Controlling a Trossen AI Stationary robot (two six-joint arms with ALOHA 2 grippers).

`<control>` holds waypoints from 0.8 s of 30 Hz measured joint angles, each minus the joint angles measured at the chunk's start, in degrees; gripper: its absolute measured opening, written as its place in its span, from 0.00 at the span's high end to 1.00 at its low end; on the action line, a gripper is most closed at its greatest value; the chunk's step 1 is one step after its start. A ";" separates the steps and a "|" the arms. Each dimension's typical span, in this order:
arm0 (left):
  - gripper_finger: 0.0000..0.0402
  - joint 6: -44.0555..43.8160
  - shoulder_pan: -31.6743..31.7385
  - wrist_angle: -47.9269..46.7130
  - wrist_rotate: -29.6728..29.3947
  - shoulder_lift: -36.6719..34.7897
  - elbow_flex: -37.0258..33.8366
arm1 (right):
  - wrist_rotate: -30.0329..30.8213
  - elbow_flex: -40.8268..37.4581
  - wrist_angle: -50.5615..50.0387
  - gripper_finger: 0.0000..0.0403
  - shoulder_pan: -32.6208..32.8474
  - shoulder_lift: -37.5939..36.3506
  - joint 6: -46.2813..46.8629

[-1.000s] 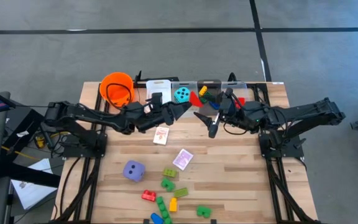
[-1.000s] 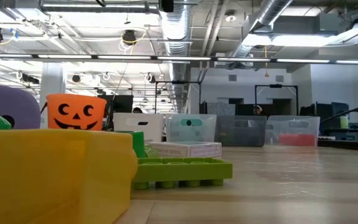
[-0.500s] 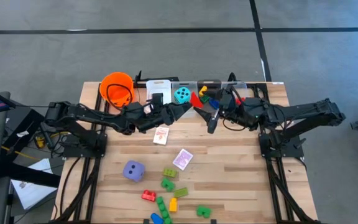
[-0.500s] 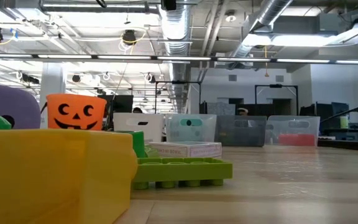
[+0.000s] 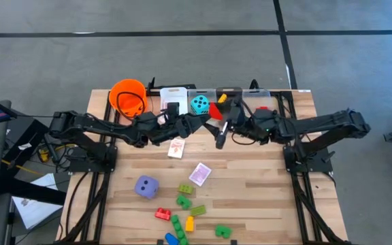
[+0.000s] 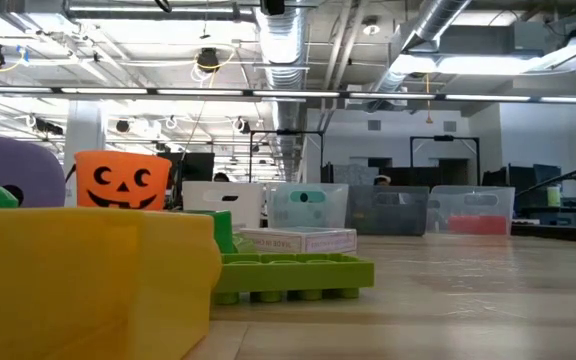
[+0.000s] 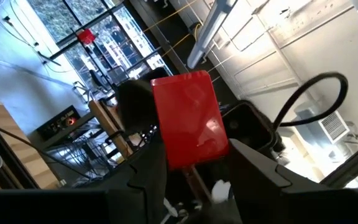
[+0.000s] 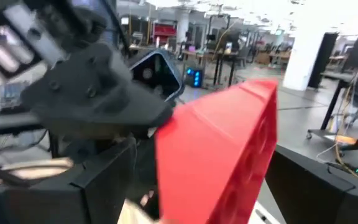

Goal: Pick & Place Toys
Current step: Put the small red game piece into the black bin

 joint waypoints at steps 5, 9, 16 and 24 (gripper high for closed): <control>0.66 0.00 0.00 -0.05 0.00 -0.02 0.00 | 3.72 0.01 0.72 0.18 0.00 -0.12 -1.46; 0.66 0.00 0.00 -0.06 0.00 -0.02 0.00 | 5.24 0.01 1.55 0.18 -0.01 -0.41 -2.92; 0.66 0.00 0.00 -0.11 -0.02 -0.02 0.00 | 5.22 0.01 1.59 0.20 0.12 -0.32 -2.99; 0.66 0.02 0.00 -0.11 -0.15 -0.02 0.00 | 6.04 0.01 1.57 0.39 0.43 -0.28 -3.05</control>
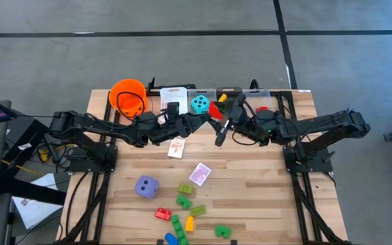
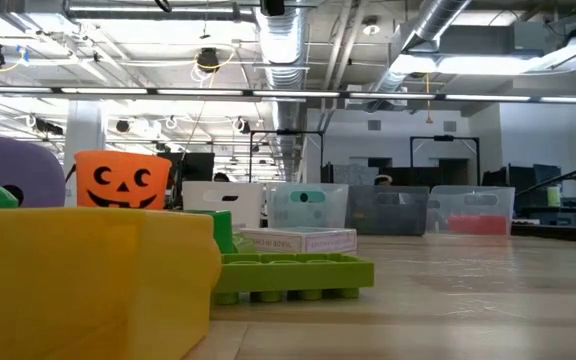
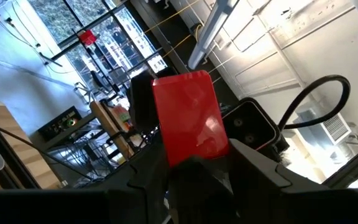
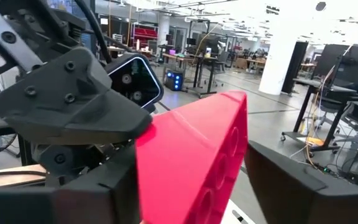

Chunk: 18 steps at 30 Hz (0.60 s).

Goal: Pick & Place Toys
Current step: Put the small red game piece into the black bin

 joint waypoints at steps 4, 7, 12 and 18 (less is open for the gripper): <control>0.66 0.01 0.00 0.09 -0.09 0.00 0.00 | 0.12 -0.01 -0.04 0.56 0.79 0.04 -1.07; 0.66 0.11 0.00 0.07 0.12 0.00 0.00 | 0.89 0.00 0.07 0.59 1.64 0.04 -3.01; 0.66 0.28 -0.04 -0.22 0.70 0.07 0.00 | 5.26 0.00 0.16 0.59 2.90 0.13 -4.76; 0.64 0.20 0.00 -0.30 0.68 0.15 0.00 | 7.46 0.00 0.02 0.59 3.04 0.17 -4.62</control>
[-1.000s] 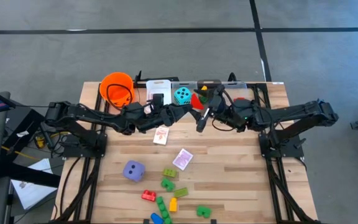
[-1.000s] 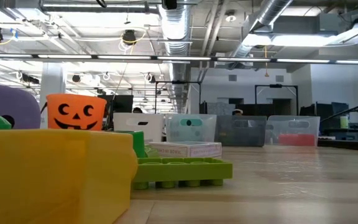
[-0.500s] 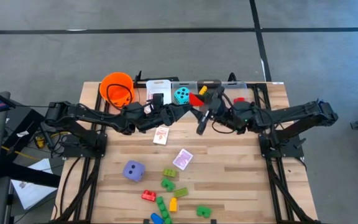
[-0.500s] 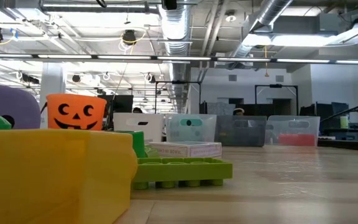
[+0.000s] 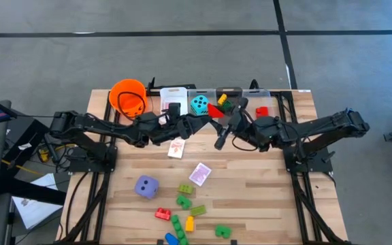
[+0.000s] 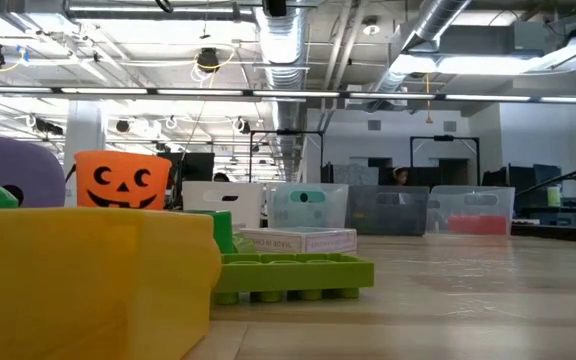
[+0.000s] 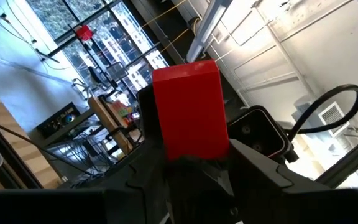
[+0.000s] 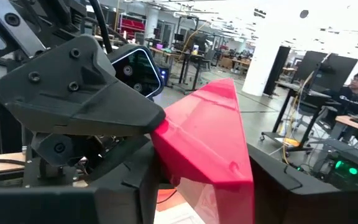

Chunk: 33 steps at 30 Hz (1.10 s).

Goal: Pick & Place Toys
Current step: Put the small red game piece into the black bin

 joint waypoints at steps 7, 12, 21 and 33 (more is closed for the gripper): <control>0.60 -0.42 0.04 0.72 -1.53 -0.28 -0.04 | 9.11 0.03 0.42 0.59 -0.15 -0.95 0.79; 0.62 -0.24 -0.05 0.45 -0.91 -0.28 -0.04 | 14.17 -0.02 -1.54 0.59 -0.20 -3.06 0.98; 0.66 -0.16 0.89 -0.42 -0.68 -0.30 -0.04 | 14.57 -0.07 -23.98 0.58 -6.35 -9.79 14.34; 0.66 -0.02 0.92 -0.55 -0.63 -0.30 -0.04 | -16.91 -0.46 -45.49 0.57 -26.98 -6.58 27.16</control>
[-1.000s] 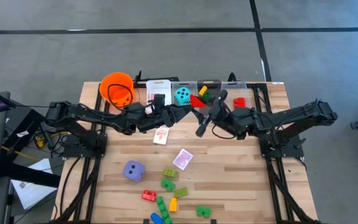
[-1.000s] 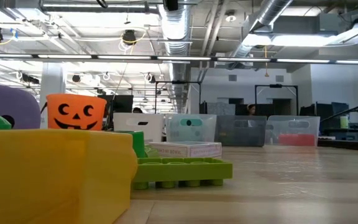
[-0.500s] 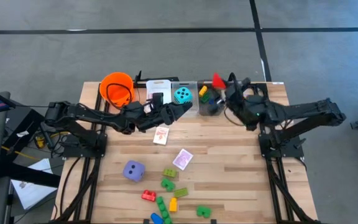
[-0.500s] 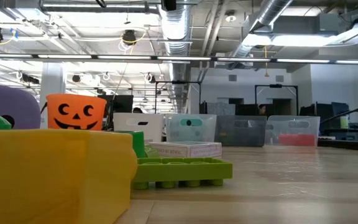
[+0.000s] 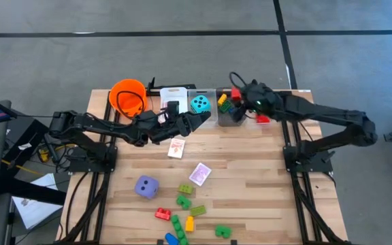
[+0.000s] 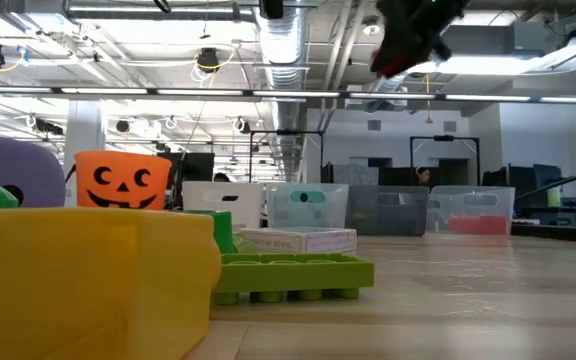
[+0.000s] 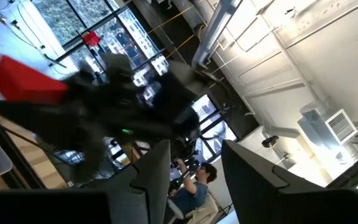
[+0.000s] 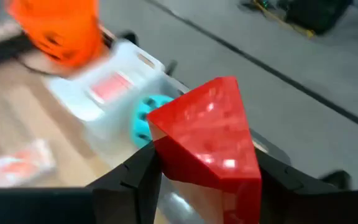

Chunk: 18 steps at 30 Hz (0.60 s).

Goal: Pick & Place Toys
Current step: Put the small red game piece into the black bin, then put the large green game piece into the right transparent bin

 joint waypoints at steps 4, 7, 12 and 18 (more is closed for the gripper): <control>0.66 -0.05 -0.08 0.02 0.00 0.00 0.00 | -2.42 -0.13 -0.44 0.58 -5.11 5.54 -3.84; 0.66 -0.10 -0.53 0.02 -0.02 0.00 0.00 | -6.37 -0.13 -0.88 0.57 -7.94 9.46 -4.30; 0.66 -0.11 -1.71 0.02 0.00 0.00 0.00 | -7.31 -0.17 -3.15 0.48 -10.29 14.20 -4.32; 0.66 -0.07 -2.06 0.00 0.00 0.02 0.00 | -11.04 -0.17 -7.87 0.36 -11.94 16.57 -3.87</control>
